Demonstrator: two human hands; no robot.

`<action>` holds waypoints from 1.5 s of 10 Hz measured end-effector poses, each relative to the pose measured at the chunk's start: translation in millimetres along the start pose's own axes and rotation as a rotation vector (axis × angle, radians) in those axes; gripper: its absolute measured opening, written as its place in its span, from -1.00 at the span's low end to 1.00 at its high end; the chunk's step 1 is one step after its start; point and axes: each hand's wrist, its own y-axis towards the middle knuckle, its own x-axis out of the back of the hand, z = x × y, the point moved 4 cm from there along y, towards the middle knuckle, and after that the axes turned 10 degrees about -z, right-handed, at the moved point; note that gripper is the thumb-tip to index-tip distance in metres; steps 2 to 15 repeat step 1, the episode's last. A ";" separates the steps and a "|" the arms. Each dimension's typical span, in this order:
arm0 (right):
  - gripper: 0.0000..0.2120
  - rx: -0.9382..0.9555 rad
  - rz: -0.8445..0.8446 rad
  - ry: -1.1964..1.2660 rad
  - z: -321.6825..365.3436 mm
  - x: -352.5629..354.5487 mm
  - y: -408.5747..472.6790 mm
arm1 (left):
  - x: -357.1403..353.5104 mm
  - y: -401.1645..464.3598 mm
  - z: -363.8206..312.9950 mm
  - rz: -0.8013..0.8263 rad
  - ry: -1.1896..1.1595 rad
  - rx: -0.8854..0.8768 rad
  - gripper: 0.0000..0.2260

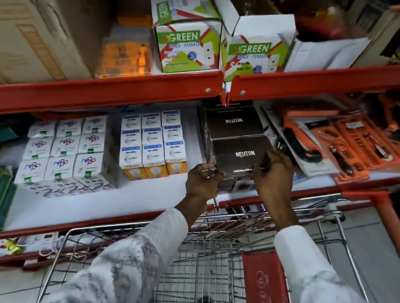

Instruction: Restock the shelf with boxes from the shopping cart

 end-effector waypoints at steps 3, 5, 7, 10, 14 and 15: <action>-0.52 0.054 -0.014 -0.018 17.1 13.6 -10.9 | 11.1 -2.9 -7.4 -0.036 0.105 -0.134 -0.51; -0.52 0.054 -0.014 -0.018 17.1 13.6 -10.9 | 11.1 -2.9 -7.4 -0.036 0.105 -0.134 -0.51; -0.52 0.054 -0.014 -0.018 17.1 13.6 -10.9 | 11.1 -2.9 -7.4 -0.036 0.105 -0.134 -0.51; -0.52 0.054 -0.014 -0.018 17.1 13.6 -10.9 | 11.1 -2.9 -7.4 -0.036 0.105 -0.134 -0.51; -0.52 0.054 -0.014 -0.018 17.1 13.6 -10.9 | 11.1 -2.9 -7.4 -0.036 0.105 -0.134 -0.51; -0.52 0.054 -0.014 -0.018 17.1 13.6 -10.9 | 11.1 -2.9 -7.4 -0.036 0.105 -0.134 -0.51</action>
